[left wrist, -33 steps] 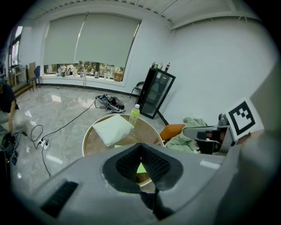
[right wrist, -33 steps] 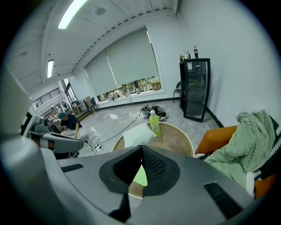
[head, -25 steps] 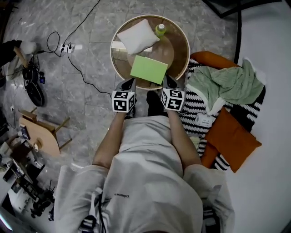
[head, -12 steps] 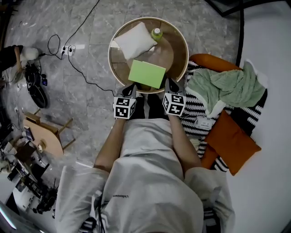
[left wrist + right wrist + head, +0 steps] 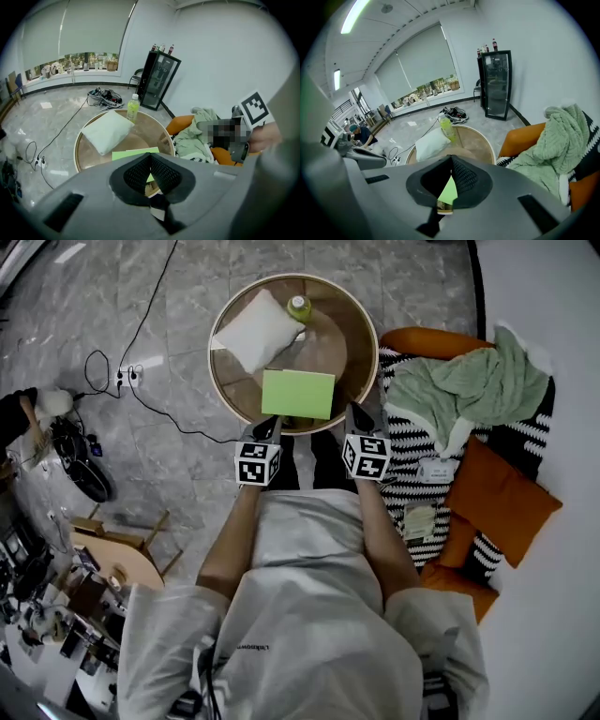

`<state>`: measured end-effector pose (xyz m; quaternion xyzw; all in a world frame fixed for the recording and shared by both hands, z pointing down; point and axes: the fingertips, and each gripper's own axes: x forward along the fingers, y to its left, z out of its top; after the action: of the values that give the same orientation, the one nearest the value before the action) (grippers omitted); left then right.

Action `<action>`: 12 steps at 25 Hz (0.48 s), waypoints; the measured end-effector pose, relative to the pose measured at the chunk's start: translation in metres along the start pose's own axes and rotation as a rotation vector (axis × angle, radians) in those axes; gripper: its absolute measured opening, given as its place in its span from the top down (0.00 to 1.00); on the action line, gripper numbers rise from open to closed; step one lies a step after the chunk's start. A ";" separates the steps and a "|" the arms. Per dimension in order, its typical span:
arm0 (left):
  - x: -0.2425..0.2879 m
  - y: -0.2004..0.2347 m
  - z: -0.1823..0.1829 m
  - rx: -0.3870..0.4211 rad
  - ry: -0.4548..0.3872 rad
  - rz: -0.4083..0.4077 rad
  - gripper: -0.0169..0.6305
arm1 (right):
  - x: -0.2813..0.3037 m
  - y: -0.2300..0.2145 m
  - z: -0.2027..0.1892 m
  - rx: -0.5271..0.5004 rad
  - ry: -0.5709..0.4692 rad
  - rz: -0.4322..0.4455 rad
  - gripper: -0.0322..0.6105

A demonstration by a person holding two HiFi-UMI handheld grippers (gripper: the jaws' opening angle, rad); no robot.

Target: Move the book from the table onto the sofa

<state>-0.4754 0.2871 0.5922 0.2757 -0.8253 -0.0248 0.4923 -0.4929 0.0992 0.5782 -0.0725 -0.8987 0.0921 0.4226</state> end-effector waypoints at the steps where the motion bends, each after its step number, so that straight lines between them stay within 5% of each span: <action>1: 0.003 0.004 0.002 0.013 0.009 -0.015 0.96 | 0.001 -0.005 0.000 0.020 0.003 -0.013 0.94; 12: 0.025 0.055 -0.002 0.089 0.094 -0.144 0.96 | 0.030 0.012 -0.020 0.086 0.012 -0.093 0.94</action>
<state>-0.5062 0.3221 0.6298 0.3567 -0.7796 -0.0102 0.5147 -0.4956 0.1193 0.6100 -0.0132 -0.8938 0.1104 0.4345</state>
